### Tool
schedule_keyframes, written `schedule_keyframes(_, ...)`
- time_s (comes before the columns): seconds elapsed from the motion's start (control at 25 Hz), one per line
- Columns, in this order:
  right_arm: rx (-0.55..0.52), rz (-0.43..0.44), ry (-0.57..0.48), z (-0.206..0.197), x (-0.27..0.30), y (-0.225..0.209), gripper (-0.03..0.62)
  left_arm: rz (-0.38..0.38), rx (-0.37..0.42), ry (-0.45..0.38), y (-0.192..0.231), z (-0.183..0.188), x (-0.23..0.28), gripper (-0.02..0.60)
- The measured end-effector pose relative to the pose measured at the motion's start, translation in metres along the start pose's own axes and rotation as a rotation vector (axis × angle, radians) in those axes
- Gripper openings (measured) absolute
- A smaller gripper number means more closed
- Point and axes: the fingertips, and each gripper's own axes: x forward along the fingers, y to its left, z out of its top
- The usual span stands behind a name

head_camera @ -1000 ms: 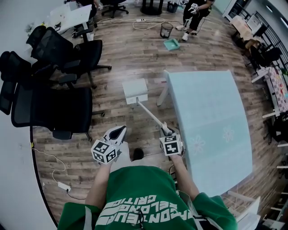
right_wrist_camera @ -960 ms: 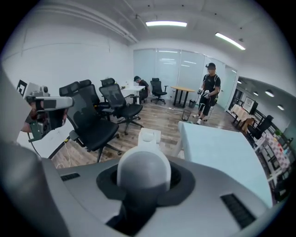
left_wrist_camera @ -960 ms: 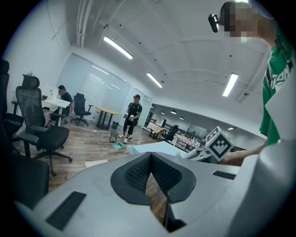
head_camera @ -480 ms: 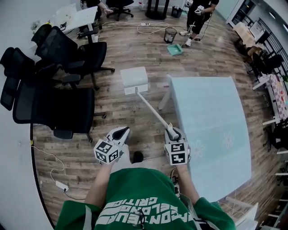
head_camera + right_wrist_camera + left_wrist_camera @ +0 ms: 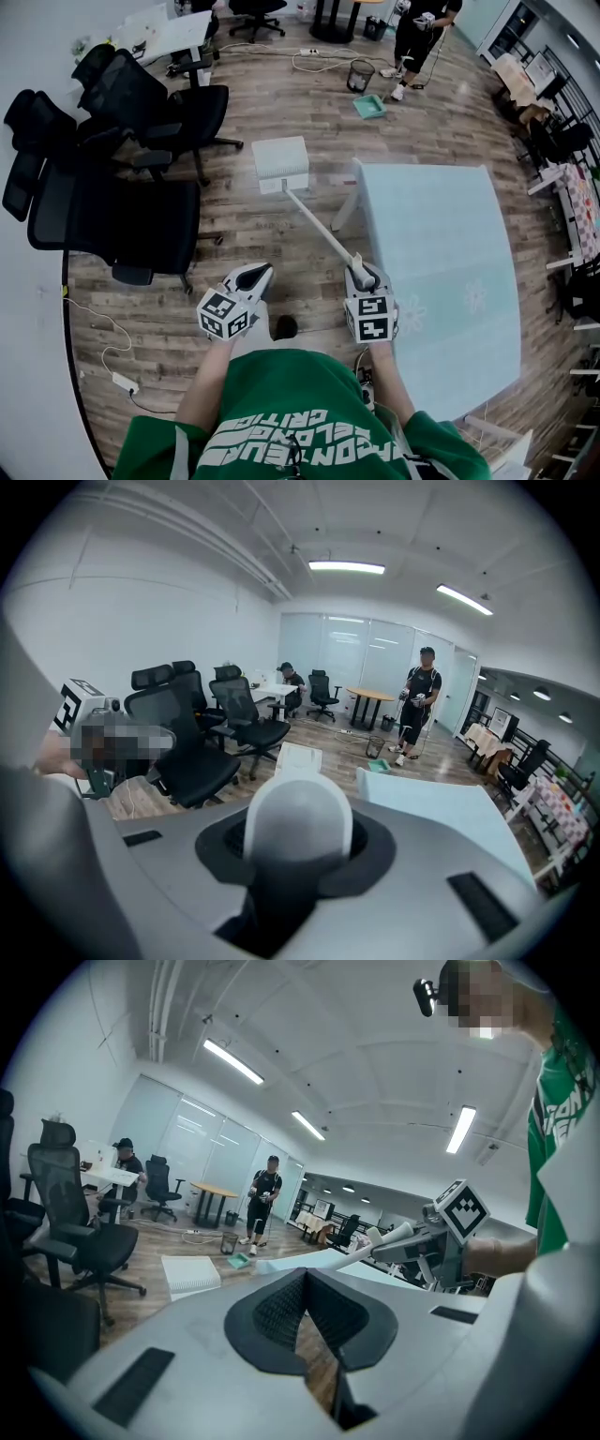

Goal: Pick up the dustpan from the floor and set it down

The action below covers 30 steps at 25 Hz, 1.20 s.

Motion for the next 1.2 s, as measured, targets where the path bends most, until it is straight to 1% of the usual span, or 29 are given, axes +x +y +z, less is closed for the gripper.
schedule_keyframes(0.16,-0.008,0.005,0.012,0.0,0.004,0.003,0.106,0.004,-0.033,-0.012,0.005,0.001,-0.005,0.002)
schedule_keyframes(0.36,-0.017,0.013,0.031,-0.007,0.012,0.008,0.106,0.022,-0.038,-0.012,0.011,-0.003,-0.012,0.002)
schedule_keyframes(0.72,-0.045,0.047,0.096,-0.021,0.033,0.017,0.106,0.06,-0.053,-0.02,0.019,-0.005,-0.022,0.002)
schedule_keyframes(0.96,-0.087,0.083,0.173,-0.04,0.058,0.03,0.106,0.104,-0.081,-0.025,0.031,-0.013,-0.037,0.002)
schedule_keyframes(1.2,-0.134,0.133,0.258,-0.054,0.089,0.051,0.106,0.17,-0.121,-0.039,0.051,-0.019,-0.06,0.002)
